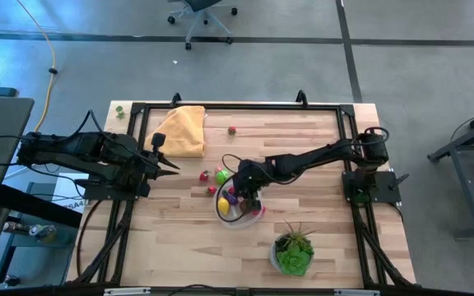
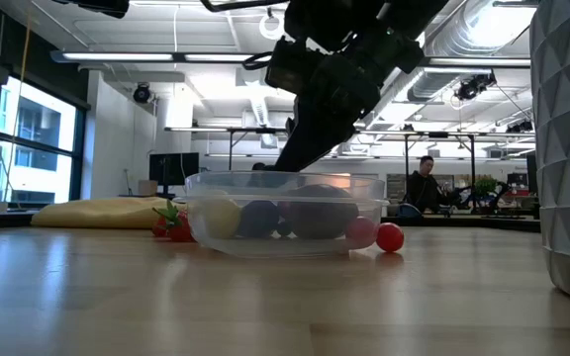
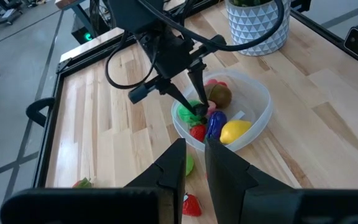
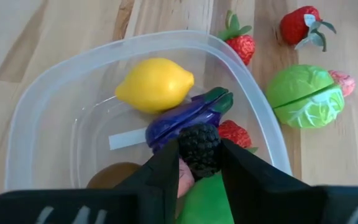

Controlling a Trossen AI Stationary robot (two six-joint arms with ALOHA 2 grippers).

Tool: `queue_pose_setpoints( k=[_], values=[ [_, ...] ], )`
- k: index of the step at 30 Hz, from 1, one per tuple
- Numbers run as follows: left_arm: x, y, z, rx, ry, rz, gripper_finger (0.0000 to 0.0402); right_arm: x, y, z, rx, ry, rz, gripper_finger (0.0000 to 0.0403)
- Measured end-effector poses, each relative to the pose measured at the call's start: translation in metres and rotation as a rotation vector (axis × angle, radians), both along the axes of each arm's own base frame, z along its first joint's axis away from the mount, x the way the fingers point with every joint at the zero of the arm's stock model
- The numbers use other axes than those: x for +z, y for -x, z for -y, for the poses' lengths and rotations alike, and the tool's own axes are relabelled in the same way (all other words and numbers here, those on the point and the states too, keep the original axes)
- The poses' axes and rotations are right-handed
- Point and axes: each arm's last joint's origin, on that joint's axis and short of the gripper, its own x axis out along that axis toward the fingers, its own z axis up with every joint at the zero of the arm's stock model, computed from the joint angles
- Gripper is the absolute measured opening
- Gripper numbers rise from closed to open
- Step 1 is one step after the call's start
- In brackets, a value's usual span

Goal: Pick and placing Produce into tupperware
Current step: Put the black raspberry into the transparent bin, then put the red cherry into the transparent bin

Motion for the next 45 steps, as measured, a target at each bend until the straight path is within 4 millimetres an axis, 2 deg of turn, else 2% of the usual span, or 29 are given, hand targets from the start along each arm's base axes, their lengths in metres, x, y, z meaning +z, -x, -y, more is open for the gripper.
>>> queue_pose_setpoints(
  k=[9, 19, 28, 32, 36, 41, 45],
  values=[
    [0.000, 0.000, 0.000, 0.000, 0.000, 0.000, 0.0051, 0.000, 0.000, 0.000, 0.011, 0.007, 0.002, 0.0134],
    [0.000, 0.000, 0.000, 0.000, 0.000, 0.000, 0.0051, 0.002, 0.000, 0.000, 0.027, 0.016, 0.013, 0.0151],
    [0.000, 0.000, 0.000, 0.000, 0.000, 0.000, 0.0051, 0.051, 0.016, 0.021, -0.027, 0.013, 0.126, 0.0151],
    [0.000, 0.000, 0.000, 0.000, 0.000, 0.000, 0.0051, 0.063, 0.035, 0.033, -0.081, -0.003, 0.168, 0.0151],
    [0.000, 0.000, 0.000, 0.000, 0.000, 0.000, 0.0051, 0.062, 0.066, 0.039, -0.153, -0.026, 0.263, 0.0151],
    [0.000, 0.000, 0.000, 0.000, 0.000, 0.000, 0.0051, 0.037, 0.117, 0.035, -0.207, -0.089, 0.361, 0.0151],
    [0.000, 0.000, 0.000, 0.000, 0.000, 0.000, 0.0051, 0.013, 0.148, 0.025, -0.218, -0.149, 0.405, 0.0151]
  ],
)
